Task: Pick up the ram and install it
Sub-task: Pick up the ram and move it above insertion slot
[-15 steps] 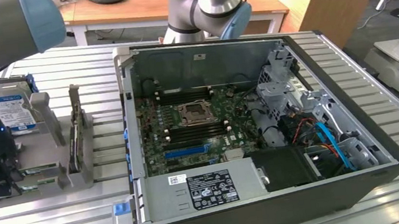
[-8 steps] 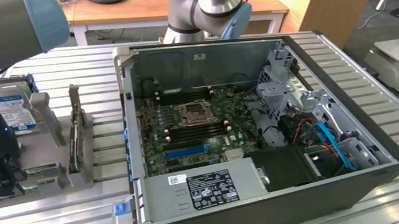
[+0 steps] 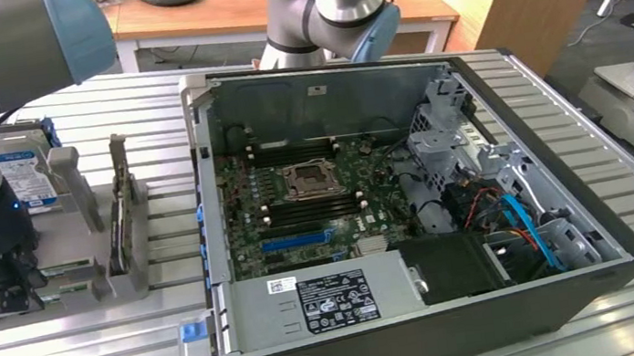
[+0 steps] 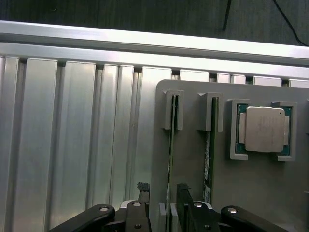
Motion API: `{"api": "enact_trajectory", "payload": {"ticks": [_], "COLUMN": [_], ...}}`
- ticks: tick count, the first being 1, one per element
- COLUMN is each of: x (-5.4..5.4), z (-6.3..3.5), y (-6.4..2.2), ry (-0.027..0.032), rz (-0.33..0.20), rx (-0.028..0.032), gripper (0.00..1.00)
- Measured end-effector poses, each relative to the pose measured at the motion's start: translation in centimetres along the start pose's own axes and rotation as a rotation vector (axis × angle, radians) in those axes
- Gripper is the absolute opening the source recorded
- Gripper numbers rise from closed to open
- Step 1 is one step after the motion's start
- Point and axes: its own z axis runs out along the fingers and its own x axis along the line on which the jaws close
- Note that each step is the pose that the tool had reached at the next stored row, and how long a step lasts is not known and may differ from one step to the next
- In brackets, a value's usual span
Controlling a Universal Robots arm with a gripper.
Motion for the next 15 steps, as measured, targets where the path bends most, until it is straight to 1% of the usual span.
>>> {"api": "enact_trajectory", "payload": {"ticks": [9, 15], "x": [-0.12, -0.15], "z": [0.26, 0.28], "y": [-0.07, -0.08], "ry": [-0.0026, -0.0027], "rz": [0.0, 0.0], "rx": [0.0003, 0.0003], "gripper": [0.36, 0.36]}}
